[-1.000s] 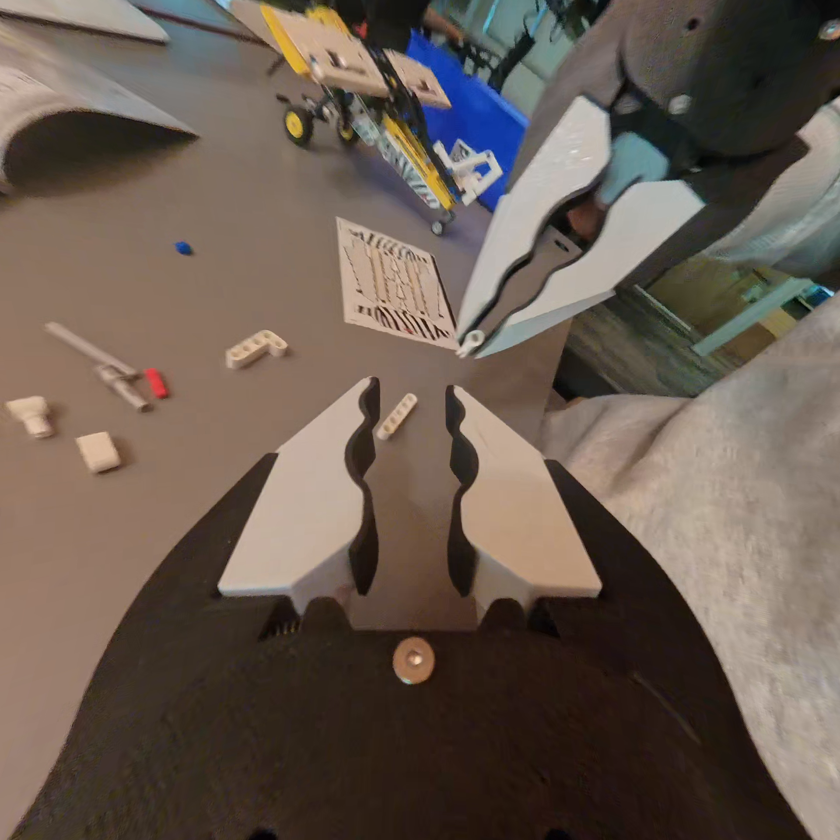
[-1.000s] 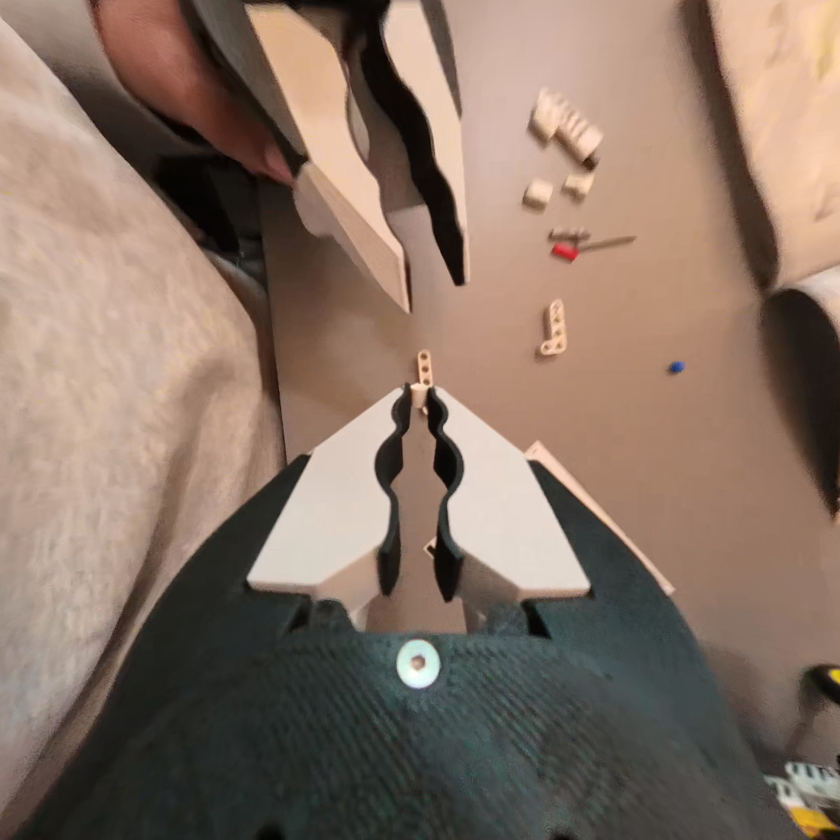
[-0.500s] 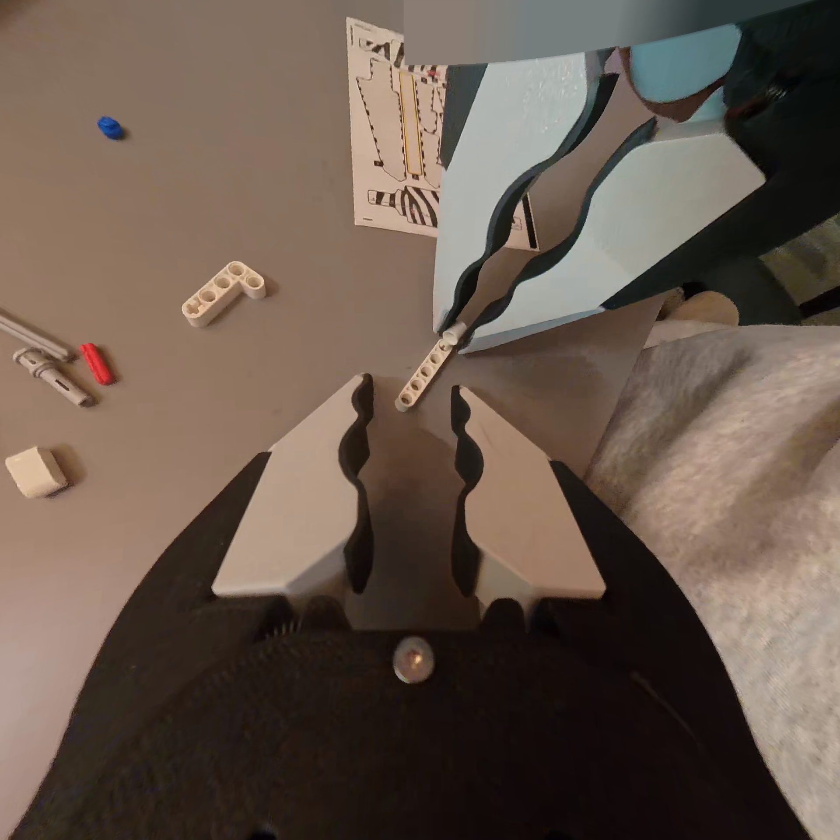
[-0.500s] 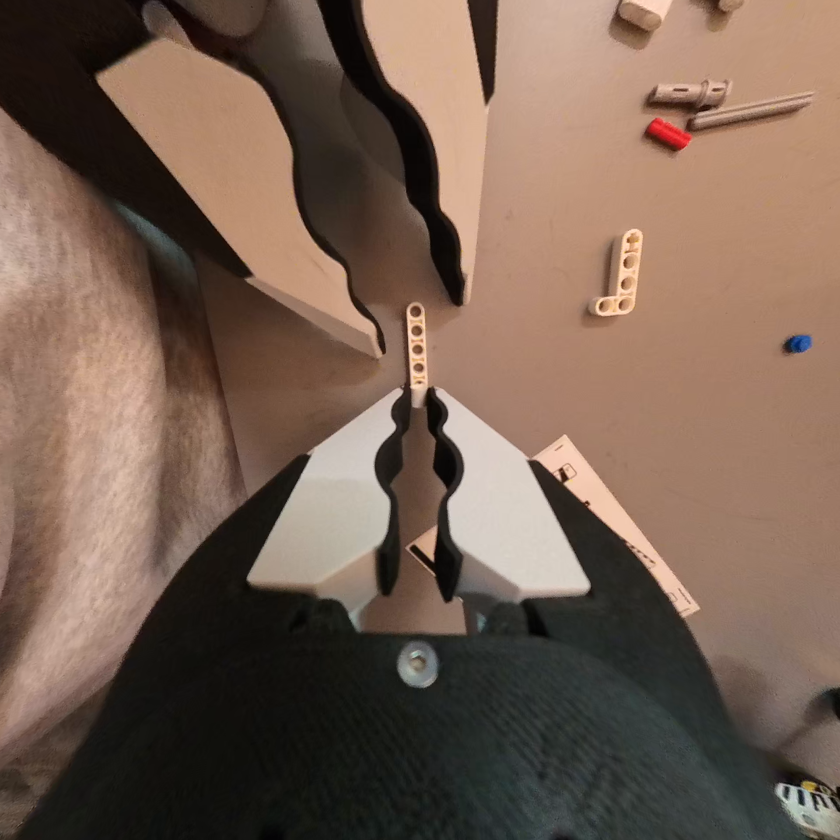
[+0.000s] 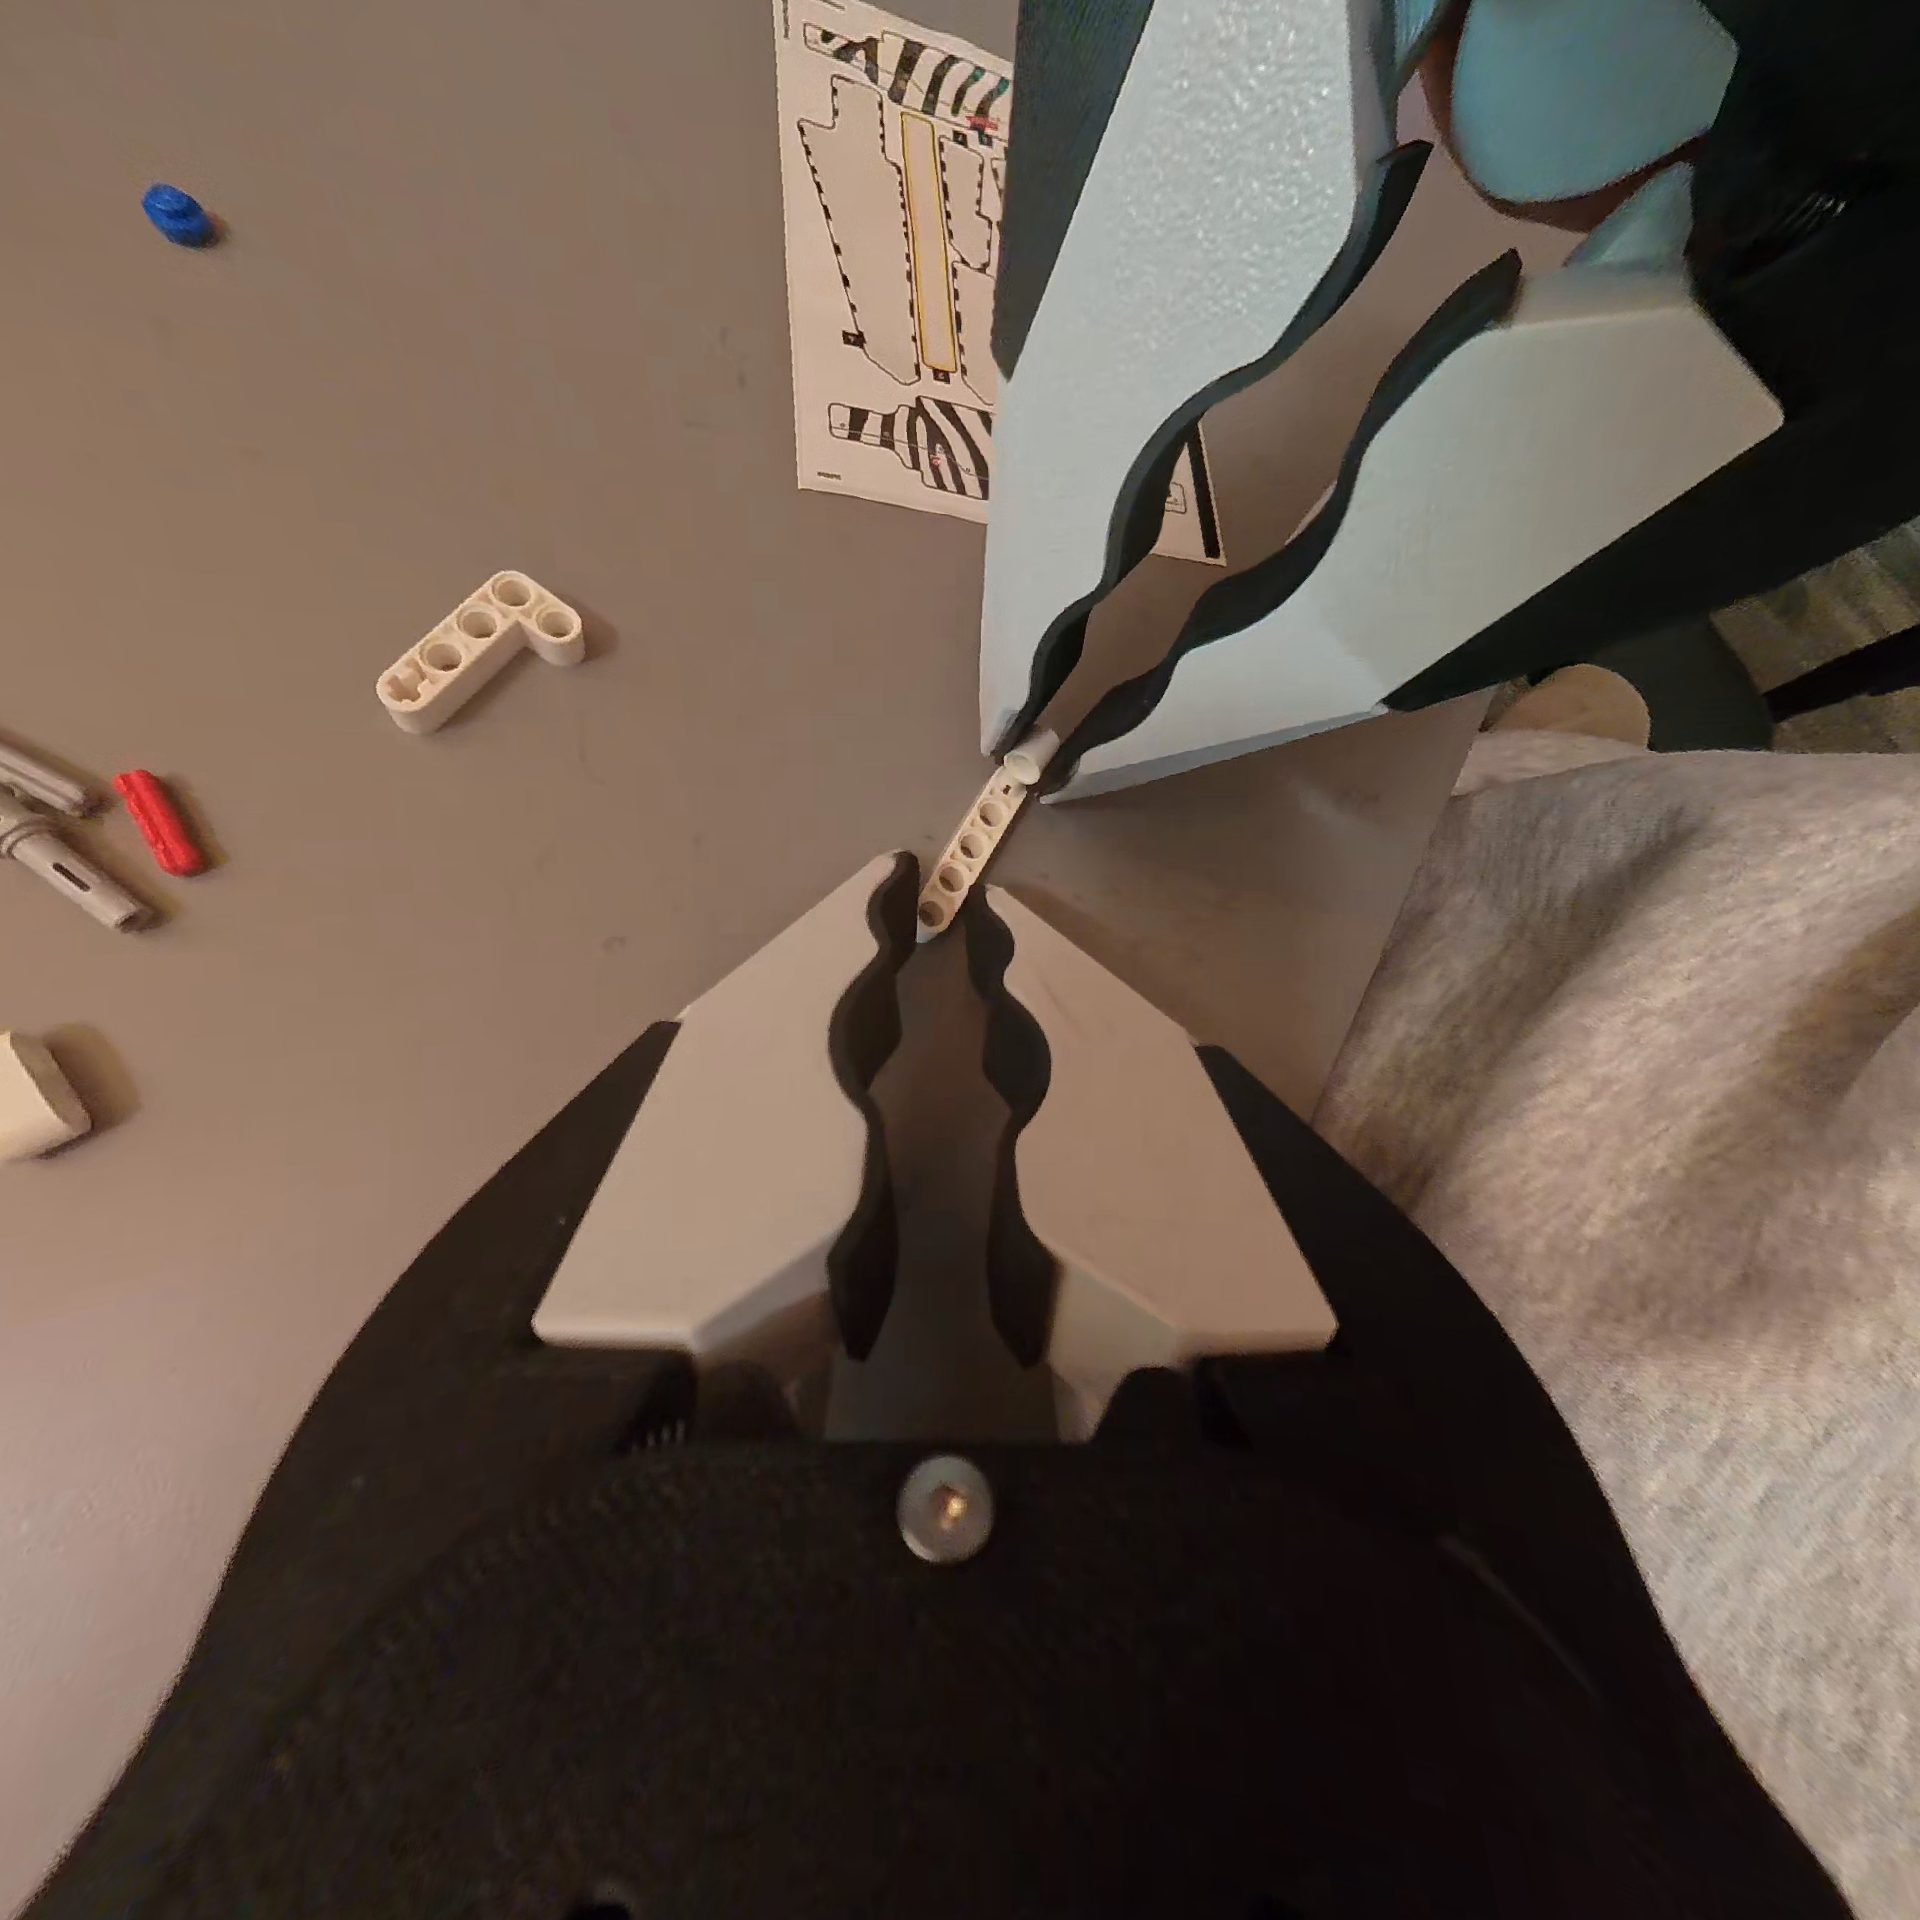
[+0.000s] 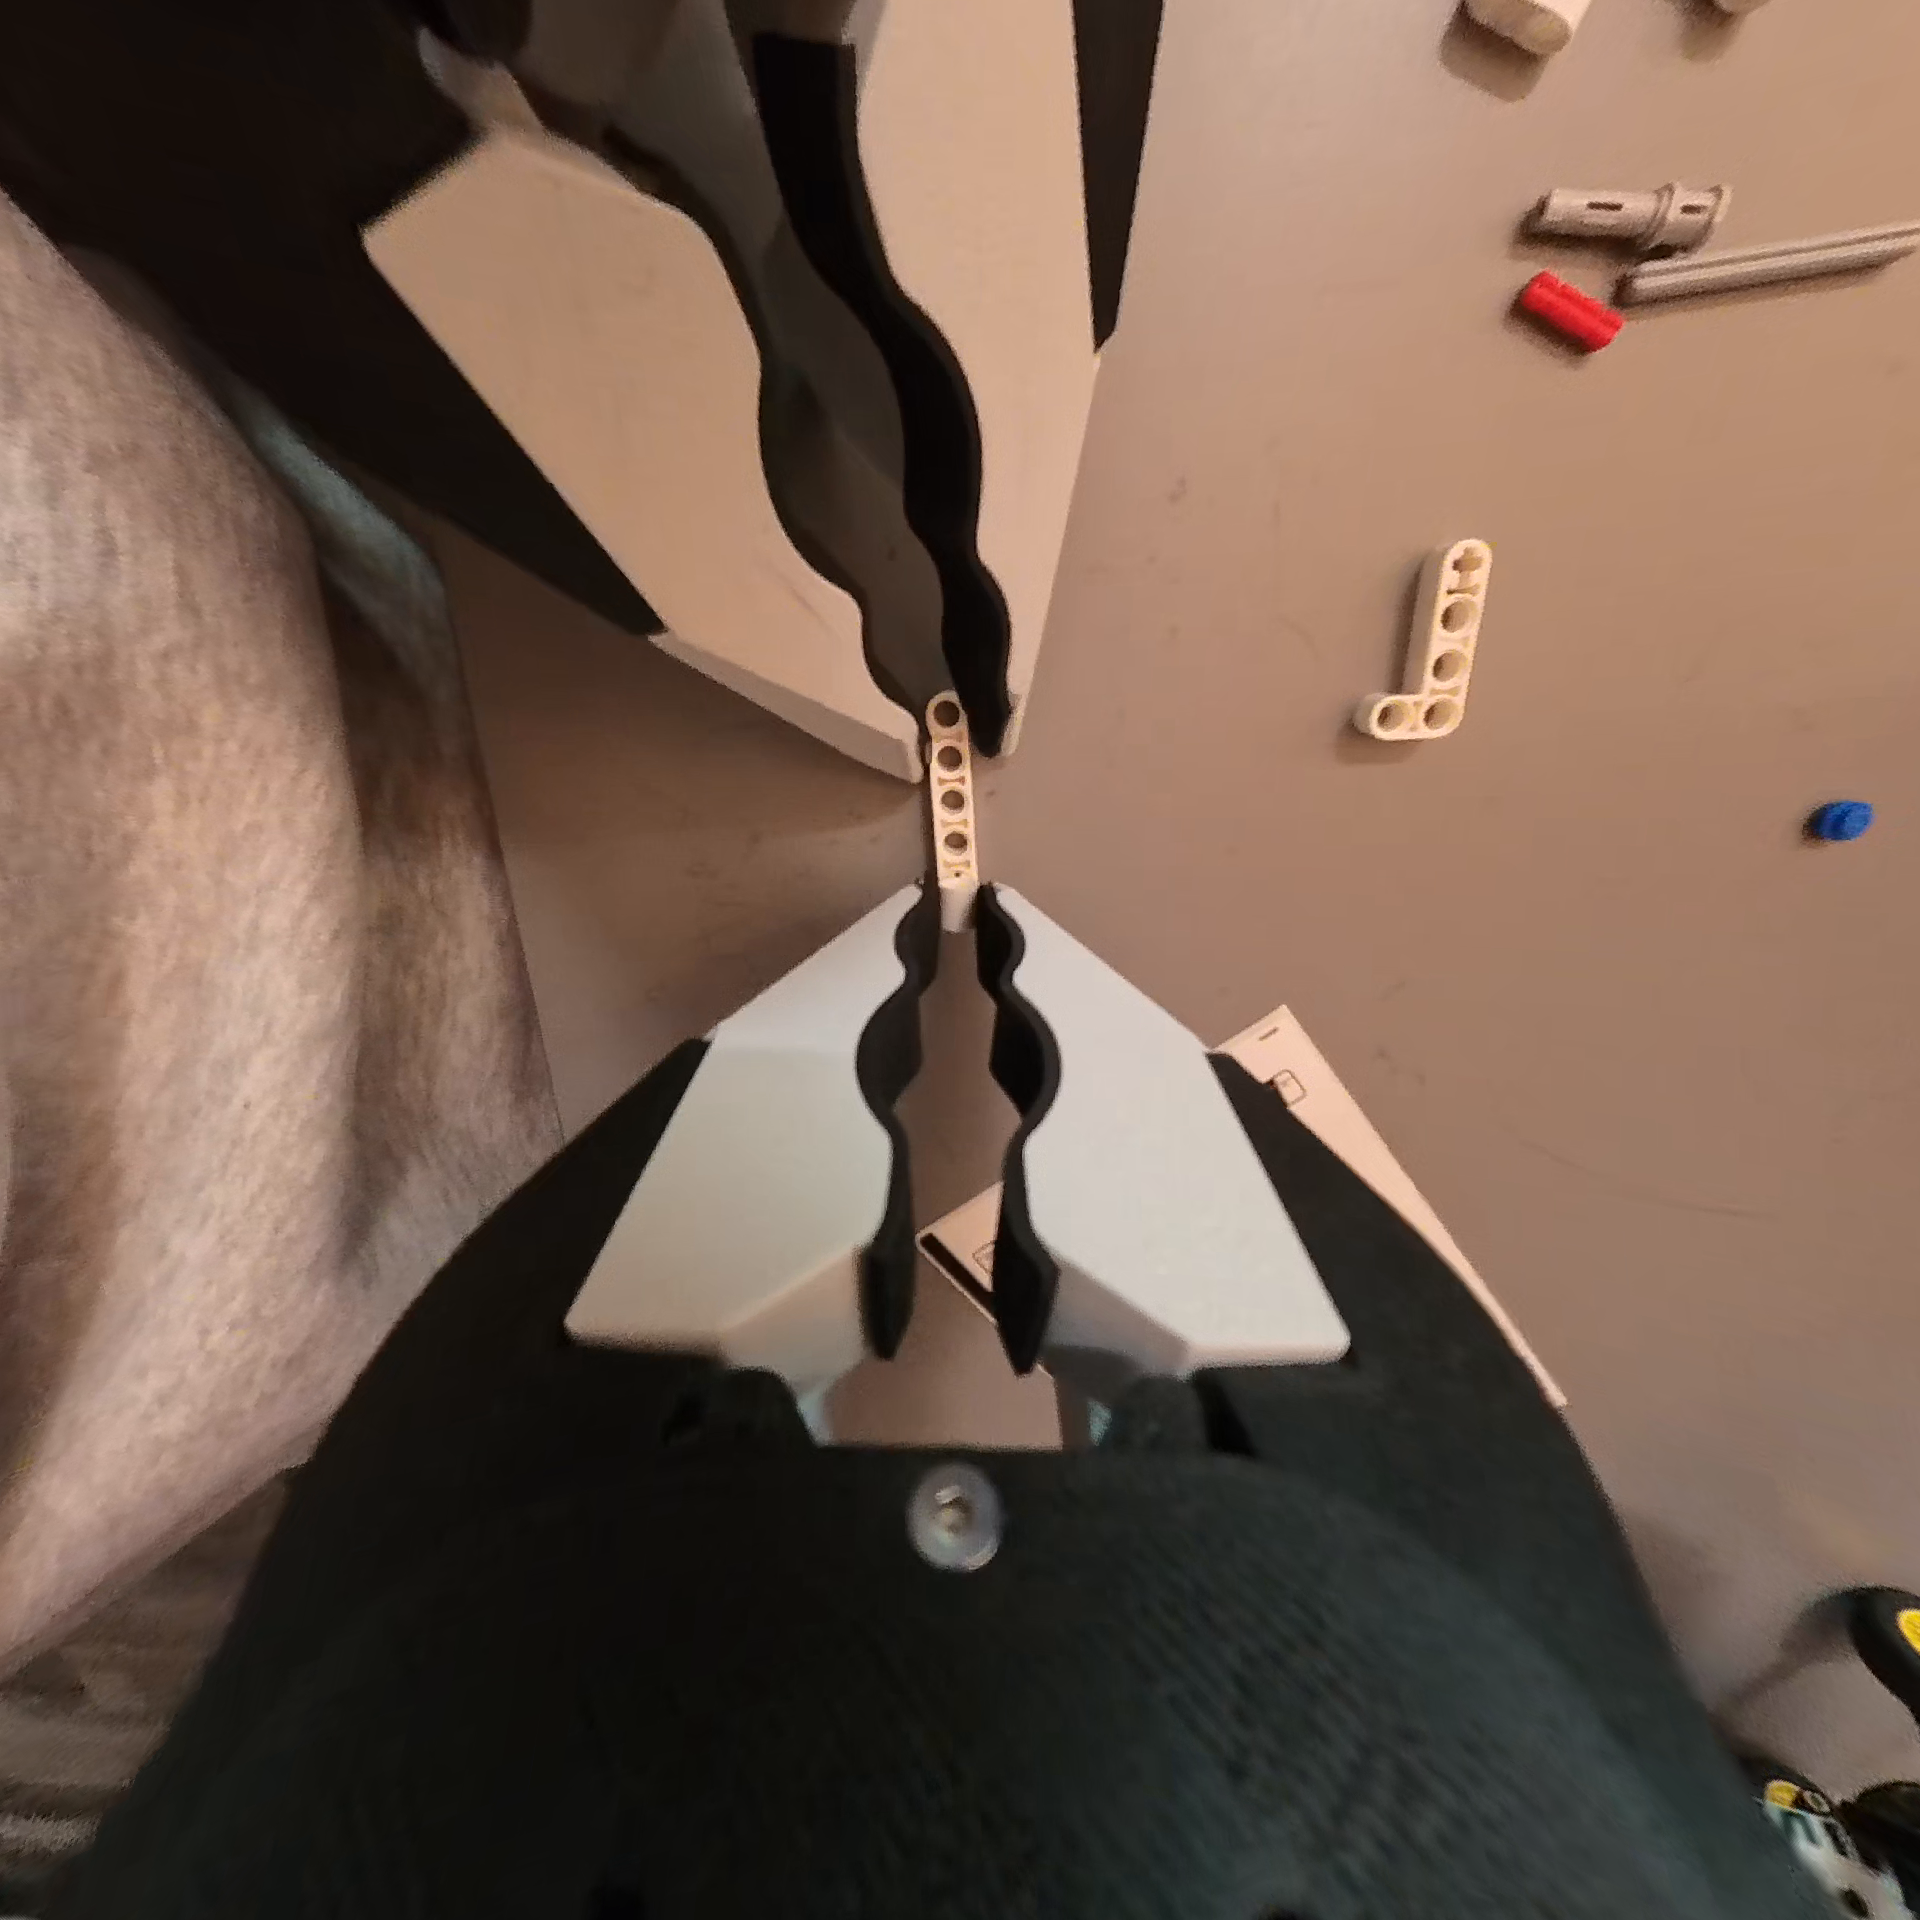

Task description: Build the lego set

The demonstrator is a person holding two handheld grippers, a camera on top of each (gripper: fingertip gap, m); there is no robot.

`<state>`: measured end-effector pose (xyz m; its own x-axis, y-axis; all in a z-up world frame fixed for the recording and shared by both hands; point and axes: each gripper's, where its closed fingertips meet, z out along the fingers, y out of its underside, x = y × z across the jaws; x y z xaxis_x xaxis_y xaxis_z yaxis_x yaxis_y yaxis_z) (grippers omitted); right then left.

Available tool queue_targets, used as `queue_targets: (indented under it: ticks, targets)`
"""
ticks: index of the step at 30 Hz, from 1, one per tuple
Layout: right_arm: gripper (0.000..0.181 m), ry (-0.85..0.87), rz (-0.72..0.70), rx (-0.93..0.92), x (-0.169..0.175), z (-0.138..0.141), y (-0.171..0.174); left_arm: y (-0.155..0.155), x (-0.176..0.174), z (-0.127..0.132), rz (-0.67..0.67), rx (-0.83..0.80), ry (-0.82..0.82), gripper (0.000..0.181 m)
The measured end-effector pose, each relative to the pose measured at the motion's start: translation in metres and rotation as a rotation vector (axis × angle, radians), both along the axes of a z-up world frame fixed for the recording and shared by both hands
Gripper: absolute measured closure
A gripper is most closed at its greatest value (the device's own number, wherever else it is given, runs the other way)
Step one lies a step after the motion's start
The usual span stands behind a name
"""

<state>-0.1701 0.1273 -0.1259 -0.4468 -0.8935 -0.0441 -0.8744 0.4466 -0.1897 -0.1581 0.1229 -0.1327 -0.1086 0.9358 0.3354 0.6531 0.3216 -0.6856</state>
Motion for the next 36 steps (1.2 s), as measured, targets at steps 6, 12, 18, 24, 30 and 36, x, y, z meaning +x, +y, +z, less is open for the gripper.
queue_targets:
  ticks: [6,12,18,24,30,36]
  targets:
    - [0.175,0.051,0.078,-0.023,-0.001,-0.0009,-0.001,0.0004,0.0,0.0001,0.008,0.023,0.003,0.173]
    - [0.177,0.09,0.125,-0.087,-0.0008,-0.0008,-0.0013,0.0009,0.0002,0.0001,0.019,0.032,0.004,0.173]
    - [0.179,0.132,0.088,-0.115,-0.0004,-0.0009,-0.0019,0.0016,0.0005,0.0001,0.029,0.039,0.005,0.173]
    - [0.176,0.071,-0.068,-0.06,-0.001,-0.0013,-0.0023,0.0018,0.0006,0.0001,0.035,0.04,0.005,0.173]
    - [0.176,0.092,0.009,-0.105,-0.001,-0.0016,-0.0028,0.0024,0.001,0.0001,0.035,0.043,0.005,0.173]
    - [0.176,0.078,0.208,-0.166,-0.0008,-0.0018,-0.0027,0.0025,0.0011,0.0001,0.036,0.04,0.005,0.173]
